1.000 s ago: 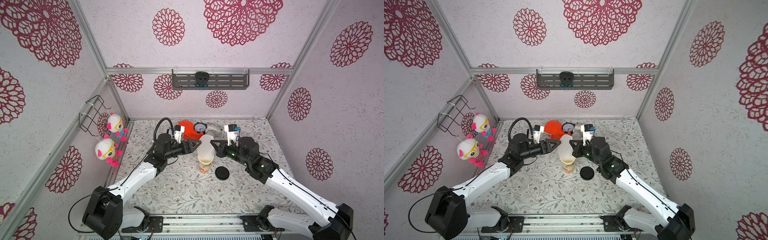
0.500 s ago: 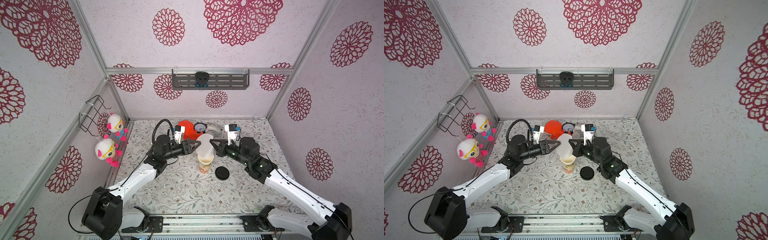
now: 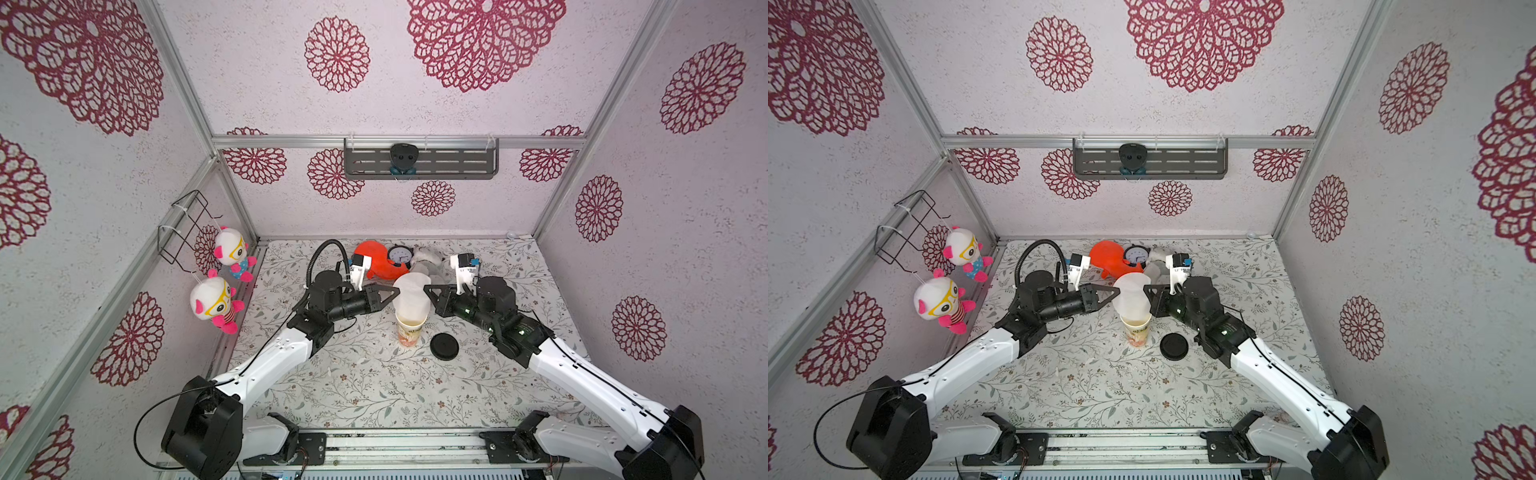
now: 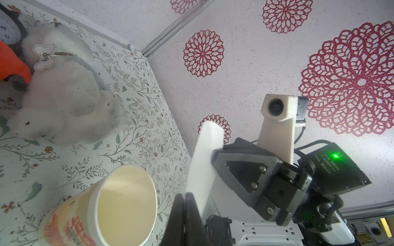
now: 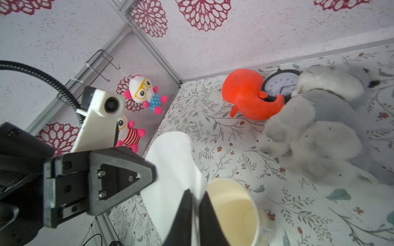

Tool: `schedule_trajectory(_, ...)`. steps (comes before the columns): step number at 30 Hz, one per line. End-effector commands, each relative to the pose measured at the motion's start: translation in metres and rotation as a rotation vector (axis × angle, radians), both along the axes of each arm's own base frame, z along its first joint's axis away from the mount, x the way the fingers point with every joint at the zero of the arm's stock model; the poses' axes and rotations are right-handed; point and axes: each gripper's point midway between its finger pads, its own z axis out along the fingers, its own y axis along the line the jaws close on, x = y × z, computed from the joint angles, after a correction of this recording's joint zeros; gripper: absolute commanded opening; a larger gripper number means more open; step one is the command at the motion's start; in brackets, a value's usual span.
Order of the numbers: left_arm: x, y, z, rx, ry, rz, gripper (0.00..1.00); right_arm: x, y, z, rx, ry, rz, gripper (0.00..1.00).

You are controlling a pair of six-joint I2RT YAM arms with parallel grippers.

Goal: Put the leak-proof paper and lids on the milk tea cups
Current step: Pick up the leak-proof paper from the center of the board, then place the leak-proof paper at the cup.

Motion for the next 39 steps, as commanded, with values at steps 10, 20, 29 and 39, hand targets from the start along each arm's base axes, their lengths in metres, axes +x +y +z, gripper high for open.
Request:
schedule_trajectory(10,0.013,-0.022,-0.025,0.036,0.099,-0.035,0.0,-0.002,-0.052,-0.015,-0.149,0.002,-0.195,0.46)
schedule_trajectory(20,0.021,-0.006,-0.042,0.062,0.147,0.011,0.0,0.006,-0.032,-0.038,-0.218,0.069,-0.114,0.62)
schedule_trajectory(29,0.026,0.006,-0.051,0.089,0.168,0.047,0.0,0.012,-0.033,-0.046,-0.26,0.078,-0.13,0.7)
schedule_trajectory(39,0.028,0.016,-0.067,0.09,0.208,0.066,0.0,0.014,-0.035,-0.053,-0.282,0.085,-0.142,0.79)
